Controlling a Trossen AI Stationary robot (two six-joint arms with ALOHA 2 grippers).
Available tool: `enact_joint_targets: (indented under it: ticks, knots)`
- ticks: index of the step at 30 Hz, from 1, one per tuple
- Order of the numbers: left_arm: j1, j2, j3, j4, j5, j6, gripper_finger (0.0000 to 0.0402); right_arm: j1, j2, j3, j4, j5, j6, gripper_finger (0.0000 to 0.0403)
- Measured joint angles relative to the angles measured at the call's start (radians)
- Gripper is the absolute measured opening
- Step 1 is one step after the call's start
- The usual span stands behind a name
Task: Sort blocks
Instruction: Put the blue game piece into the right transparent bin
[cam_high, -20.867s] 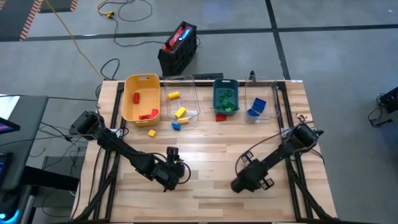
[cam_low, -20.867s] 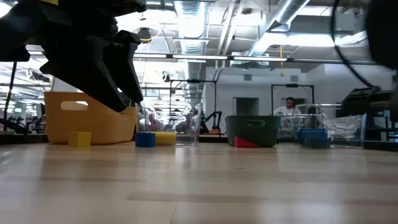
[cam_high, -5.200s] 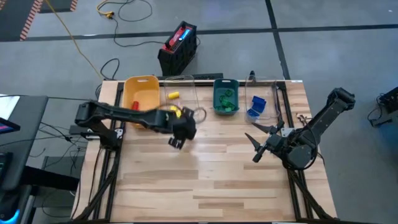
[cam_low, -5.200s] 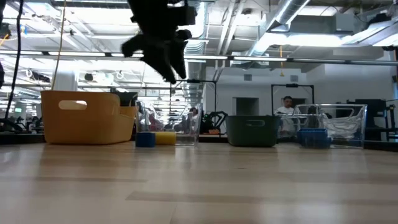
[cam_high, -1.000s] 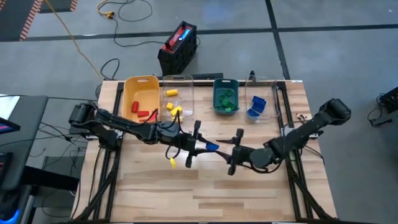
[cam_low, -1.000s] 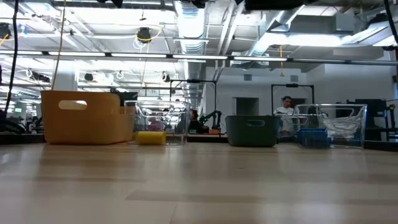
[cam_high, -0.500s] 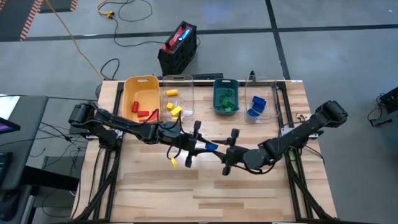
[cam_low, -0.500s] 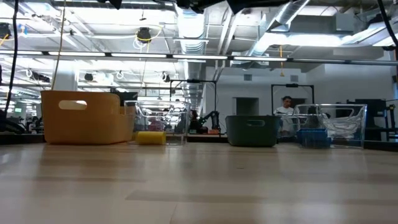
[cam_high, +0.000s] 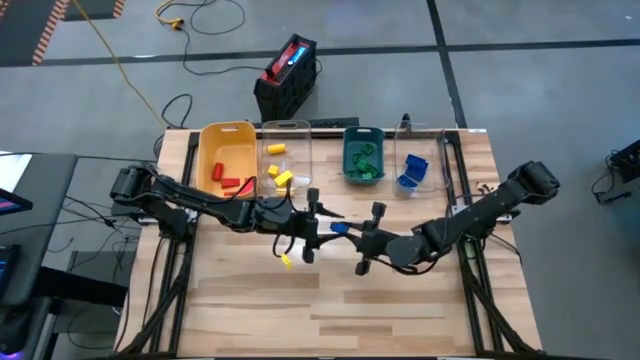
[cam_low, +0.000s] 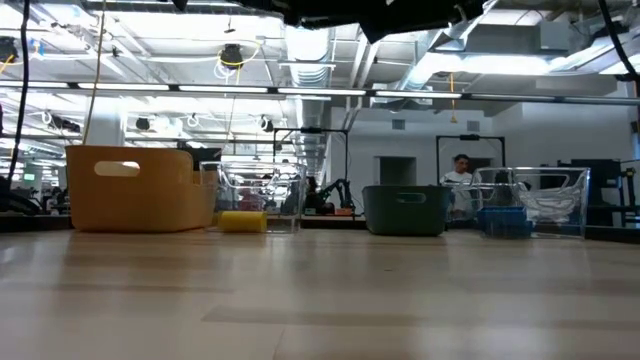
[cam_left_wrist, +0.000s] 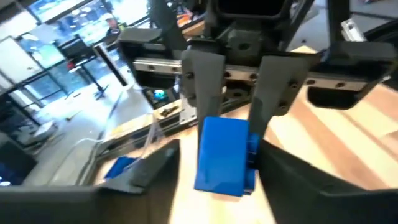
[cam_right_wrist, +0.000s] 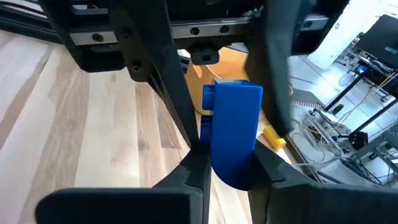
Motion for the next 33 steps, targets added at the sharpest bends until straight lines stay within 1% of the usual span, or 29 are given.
enact_joint_targets:
  ticks: [2, 5, 8, 11, 13, 15, 17, 19, 21, 22, 23, 25, 27, 30, 33]
  knots:
    - [0.0, 0.0, 0.0, 0.0, -0.027, 0.007, 0.0227, -0.003, 0.0, 0.0, -0.005, -0.001, 0.005, 0.0072]
    - [-0.001, 0.0, 0.0, -0.002, -0.082, 0.006, 0.026, -0.011, 0.0, 0.0, -0.028, 0.0, 0.036, 0.0071]
    - [0.001, -0.011, -0.002, -0.047, -0.103, -0.015, 0.0273, -0.018, -0.015, 0.0, -0.081, 0.01, 0.088, 0.007]
    - [0.001, -0.013, -0.001, -0.1, -0.107, -0.053, 0.0277, -0.032, -0.052, 0.002, -0.171, 0.021, 0.175, 0.0069]
    - [-0.004, -0.012, -0.002, -0.142, -0.107, -0.08, 0.0277, -0.038, -0.081, 0.002, -0.266, 0.036, 0.258, 0.0069]
    - [-0.01, -0.012, -0.002, -0.179, -0.106, -0.12, 0.0278, -0.049, -0.112, 0.002, -0.395, 0.068, 0.375, 0.0069]
    - [-0.017, -0.006, -0.001, -0.206, -0.112, -0.175, 0.0278, -0.068, -0.145, 0.002, -0.568, 0.094, 0.533, 0.0069]
    - [-0.029, -0.004, -0.002, -0.256, -0.136, -0.219, 0.0278, -0.112, -0.173, 0.002, -0.751, 0.095, 0.708, 0.0068]
    - [-0.042, -0.003, -0.002, -0.291, -0.158, -0.234, 0.0278, -0.182, -0.203, 0.001, -0.91, 0.093, 0.845, 0.0068]
    - [-0.049, -0.003, -0.002, -0.308, -0.174, -0.233, 0.0278, -0.23, -0.22, 0.0, -0.967, 0.08, 0.882, 0.0068]
    - [-0.057, -0.003, -0.002, -0.323, -0.192, -0.227, 0.0278, -0.286, -0.239, 0.0, -1.011, 0.053, 0.902, 0.0068]
    - [-0.071, -0.003, -0.019, -0.324, -0.208, -0.199, 0.0278, -0.415, -0.271, 0.0, -1.075, -0.035, 0.899, 0.0068]
    - [-0.082, -0.011, -0.057, -0.27, -0.21, -0.175, 0.0277, -0.549, -0.287, -0.002, -1.089, -0.123, 0.828, 0.0068]
    - [-0.087, -0.033, -0.13, -0.173, -0.207, -0.146, 0.0264, -0.729, -0.298, -0.008, -1.068, -0.256, 0.691, 0.0068]
    - [-0.087, -0.056, -0.182, -0.131, -0.208, -0.14, 0.0247, -0.884, -0.293, -0.01, -1.054, -0.344, 0.572, 0.0068]
